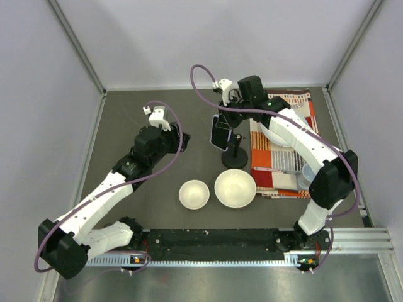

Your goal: Place the phone on the phone stand

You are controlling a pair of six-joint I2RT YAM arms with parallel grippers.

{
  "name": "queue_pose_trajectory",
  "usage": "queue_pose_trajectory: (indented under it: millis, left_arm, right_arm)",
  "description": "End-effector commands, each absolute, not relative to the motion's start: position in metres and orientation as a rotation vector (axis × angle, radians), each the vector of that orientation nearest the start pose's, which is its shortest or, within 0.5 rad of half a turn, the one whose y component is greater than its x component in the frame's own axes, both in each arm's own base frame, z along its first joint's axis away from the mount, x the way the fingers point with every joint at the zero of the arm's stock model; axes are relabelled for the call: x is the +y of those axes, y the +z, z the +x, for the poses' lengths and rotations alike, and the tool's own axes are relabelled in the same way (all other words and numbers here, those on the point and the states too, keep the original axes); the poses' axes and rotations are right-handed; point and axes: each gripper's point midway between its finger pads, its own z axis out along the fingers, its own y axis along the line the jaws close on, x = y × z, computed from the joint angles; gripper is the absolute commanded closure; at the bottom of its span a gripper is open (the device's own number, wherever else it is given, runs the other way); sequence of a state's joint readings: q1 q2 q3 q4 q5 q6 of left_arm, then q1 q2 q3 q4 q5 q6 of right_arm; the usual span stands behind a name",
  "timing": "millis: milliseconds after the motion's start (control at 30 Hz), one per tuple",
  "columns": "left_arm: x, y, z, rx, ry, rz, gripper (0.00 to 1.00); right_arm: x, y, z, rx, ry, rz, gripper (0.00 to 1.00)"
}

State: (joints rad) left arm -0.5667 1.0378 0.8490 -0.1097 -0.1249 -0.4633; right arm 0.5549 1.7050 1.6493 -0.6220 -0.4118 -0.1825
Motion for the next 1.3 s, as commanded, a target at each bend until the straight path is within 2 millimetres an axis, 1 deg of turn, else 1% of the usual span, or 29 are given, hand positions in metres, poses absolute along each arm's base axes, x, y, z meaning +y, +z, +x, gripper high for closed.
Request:
queue_pose_trajectory:
  millis: [0, 100, 200, 233, 300, 367, 467, 500, 533, 567, 600, 633, 667, 700, 733, 767, 800, 833, 867, 900, 933, 967, 1033, 1067, 1133, 1167, 1200, 1233, 1267]
  left_arm:
    - [-0.209, 0.266, 0.309, 1.818, -0.693, 0.096, 0.52]
    - [-0.219, 0.267, 0.309, 1.802, -0.739, 0.132, 0.5]
    - [-0.22, 0.262, 0.309, 1.813, -0.739, 0.143, 0.49]
    - [-0.221, 0.264, 0.309, 1.804, -0.739, 0.15, 0.48]
    - [-0.221, 0.264, 0.308, 1.798, -0.741, 0.161, 0.47]
    - [-0.219, 0.267, 0.306, 1.783, -0.74, 0.161, 0.46]
    - [-0.212, 0.275, 0.304, 1.752, -0.719, 0.151, 0.43]
    - [-0.21, 0.275, 0.304, 1.744, -0.715, 0.151, 0.43]
    - [-0.212, 0.278, 0.303, 1.728, -0.72, 0.179, 0.43]
    - [-0.214, 0.284, 0.306, 1.695, -0.728, 0.202, 0.43]
    - [-0.225, 0.287, 0.302, 1.678, -0.769, 0.28, 0.46]
    - [-0.234, 0.279, 0.306, 1.684, -0.761, 0.367, 0.46]
    - [-0.246, 0.292, 0.307, 1.633, -0.787, 0.445, 0.47]
    - [-0.263, 0.278, 0.307, 1.644, -0.831, 0.561, 0.47]
    - [-0.278, 0.275, 0.299, 1.599, -0.883, 0.709, 0.47]
    - [-0.287, 0.284, 0.303, 1.564, -0.894, 0.76, 0.47]
    - [-0.295, 0.264, 0.315, 1.602, -0.892, 0.793, 0.46]
    - [-0.3, 0.262, 0.321, 1.581, -0.877, 0.844, 0.47]
    - [-0.306, 0.271, 0.328, 1.549, -0.884, 0.868, 0.47]
    - [-0.314, 0.254, 0.337, 1.565, -0.894, 0.914, 0.46]
    - [-0.32, 0.254, 0.336, 1.528, -0.92, 0.98, 0.46]
    - [-0.325, 0.264, 0.341, 1.49, -0.926, 1.007, 0.47]
    - [-0.33, 0.258, 0.348, 1.463, -0.925, 1.065, 0.48]
    - [-0.334, 0.266, 0.347, 1.423, -0.935, 1.103, 0.52]
    - [-0.337, 0.253, 0.352, 1.435, -0.922, 1.161, 0.56]
    - [-0.34, 0.262, 0.355, 1.41, -0.922, 1.183, 0.59]
    - [-0.343, 0.25, 0.358, 1.418, -0.925, 1.222, 0.6]
    - [-0.344, 0.253, 0.359, 1.419, -0.936, 1.244, 0.62]
    - [-0.345, 0.243, 0.357, 1.445, -0.955, 1.263, 0.63]
  right_arm:
    - [0.307, 0.297, 0.346, 1.866, 0.735, -1.035, 1.0]
    - [0.311, 0.308, 0.347, 1.844, 0.761, -1.011, 1.0]
    - [0.311, 0.323, 0.352, 1.818, 0.762, -0.949, 1.0]
    - [0.316, 0.342, 0.356, 1.745, 0.782, -0.917, 1.0]
    - [0.325, 0.365, 0.355, 1.703, 0.878, -0.822, 1.0]
    - [0.337, 0.396, 0.358, 1.602, 0.971, -0.75, 1.0]
    - [0.328, 0.427, 0.376, 1.552, 0.921, -0.6, 1.0]
    - [0.321, 0.435, 0.38, 1.547, 0.89, -0.554, 1.0]
    - [0.304, 0.442, 0.391, 1.552, 0.806, -0.452, 1.0]
    - [0.287, 0.456, 0.387, 1.534, 0.756, -0.396, 1.0]
    - [0.271, 0.464, 0.386, 1.527, 0.701, -0.338, 1.0]
    - [0.245, 0.461, 0.394, 1.542, 0.592, -0.24, 1.0]
    - [0.23, 0.463, 0.391, 1.541, 0.546, -0.205, 1.0]
    - [0.209, 0.48, 0.377, 1.503, 0.521, -0.167, 1.0]
    - [0.187, 0.477, 0.38, 1.512, 0.461, -0.121, 1.0]
    - [0.174, 0.475, 0.373, 1.531, 0.434, -0.105, 1.0]
    - [0.16, 0.484, 0.363, 1.511, 0.418, -0.089, 1.0]
    - [0.151, 0.479, 0.359, 1.522, 0.389, -0.094, 1.0]
    - [0.141, 0.479, 0.355, 1.521, 0.365, -0.09, 1.0]
    - [0.134, 0.476, 0.351, 1.525, 0.342, -0.09, 1.0]
    - [0.128, 0.474, 0.34, 1.513, 0.321, -0.105, 1.0]
    - [0.125, 0.472, 0.335, 1.511, 0.313, -0.111, 1.0]
    - [0.12, 0.467, 0.325, 1.506, 0.3, -0.128, 1.0]
    - [0.119, 0.465, 0.322, 1.51, 0.297, -0.135, 1.0]
    - [0.118, 0.459, 0.318, 1.515, 0.296, -0.143, 1.0]
    - [0.119, 0.457, 0.317, 1.518, 0.3, -0.149, 1.0]
    - [0.122, 0.454, 0.317, 1.524, 0.311, -0.164, 1.0]
    - [0.122, 0.454, 0.315, 1.521, 0.319, -0.171, 1.0]
    - [0.125, 0.454, 0.313, 1.518, 0.332, -0.184, 1.0]
